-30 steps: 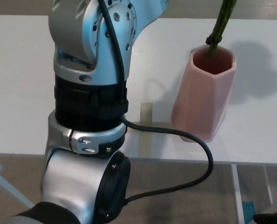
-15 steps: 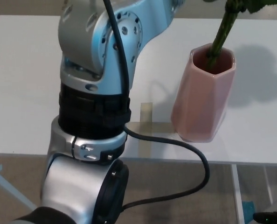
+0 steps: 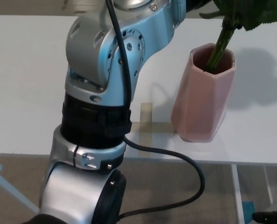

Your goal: Use the left hand to pick up the rose and then lift and insert it into the pink vase.

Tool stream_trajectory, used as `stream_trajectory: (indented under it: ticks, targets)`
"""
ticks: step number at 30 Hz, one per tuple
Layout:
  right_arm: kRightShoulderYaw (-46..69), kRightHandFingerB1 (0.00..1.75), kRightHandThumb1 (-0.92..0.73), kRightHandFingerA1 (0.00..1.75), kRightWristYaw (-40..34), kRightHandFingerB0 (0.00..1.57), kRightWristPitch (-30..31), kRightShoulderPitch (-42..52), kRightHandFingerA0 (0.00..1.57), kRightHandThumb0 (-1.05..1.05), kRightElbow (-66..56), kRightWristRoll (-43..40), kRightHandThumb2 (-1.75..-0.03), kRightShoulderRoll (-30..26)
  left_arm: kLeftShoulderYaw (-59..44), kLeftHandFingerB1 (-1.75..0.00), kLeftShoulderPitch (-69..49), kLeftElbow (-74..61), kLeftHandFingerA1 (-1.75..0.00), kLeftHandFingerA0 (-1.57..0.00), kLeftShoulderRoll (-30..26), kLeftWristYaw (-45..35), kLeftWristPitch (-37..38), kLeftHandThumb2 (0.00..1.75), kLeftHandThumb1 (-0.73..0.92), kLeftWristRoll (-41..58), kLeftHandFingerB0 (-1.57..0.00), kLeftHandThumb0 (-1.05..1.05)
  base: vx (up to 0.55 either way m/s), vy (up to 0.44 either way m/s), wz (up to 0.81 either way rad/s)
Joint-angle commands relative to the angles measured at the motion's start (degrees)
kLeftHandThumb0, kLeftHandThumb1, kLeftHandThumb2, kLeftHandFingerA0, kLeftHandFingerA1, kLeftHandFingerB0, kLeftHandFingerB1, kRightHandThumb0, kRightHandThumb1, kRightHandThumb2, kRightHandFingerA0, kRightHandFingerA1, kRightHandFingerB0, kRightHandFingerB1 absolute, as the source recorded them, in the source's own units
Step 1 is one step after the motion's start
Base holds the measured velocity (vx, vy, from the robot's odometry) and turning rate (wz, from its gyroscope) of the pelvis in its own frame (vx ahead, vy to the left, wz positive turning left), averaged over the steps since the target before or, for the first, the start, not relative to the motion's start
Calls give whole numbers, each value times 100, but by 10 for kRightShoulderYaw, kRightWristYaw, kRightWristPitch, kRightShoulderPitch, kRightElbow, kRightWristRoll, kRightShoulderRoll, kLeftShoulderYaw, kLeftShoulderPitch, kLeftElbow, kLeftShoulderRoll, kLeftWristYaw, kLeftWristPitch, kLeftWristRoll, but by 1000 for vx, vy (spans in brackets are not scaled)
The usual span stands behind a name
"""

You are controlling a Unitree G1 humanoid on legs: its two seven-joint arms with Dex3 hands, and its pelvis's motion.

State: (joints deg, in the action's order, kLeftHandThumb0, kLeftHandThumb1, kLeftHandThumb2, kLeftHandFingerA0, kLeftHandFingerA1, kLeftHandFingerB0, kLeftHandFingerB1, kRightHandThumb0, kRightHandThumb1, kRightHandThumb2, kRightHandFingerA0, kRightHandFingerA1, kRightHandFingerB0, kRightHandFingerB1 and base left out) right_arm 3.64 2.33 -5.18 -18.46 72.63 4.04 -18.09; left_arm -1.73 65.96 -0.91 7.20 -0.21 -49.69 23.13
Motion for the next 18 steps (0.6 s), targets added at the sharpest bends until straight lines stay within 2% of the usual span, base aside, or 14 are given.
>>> stream_trajectory:
  ticks: [1, 14, 18]
  targets:
    - [0, 43, -58, 46, 5, 53, 4, 4, 57, -29, 3, 3, -57, -3, 5, -90, -19, 5, -137, -101, 24, -8, 20, 66, 83, 6, -81, -17, 0, 0, 0]
    - [6, 44, -58, 47, 5, 54, 10, -5, 58, -29, 3, -2, -57, -2, 11, -92, -24, 20, -138, -99, 21, -6, 28, 67, 85, 7, -80, -18, 0, 0, 0]
    - [5, 44, -58, 47, 4, 54, 10, -5, 58, -28, 3, 0, -57, -2, 11, -88, -25, 31, -138, -100, 21, -6, 34, 67, 85, 7, -82, -18, 0, 0, 0]
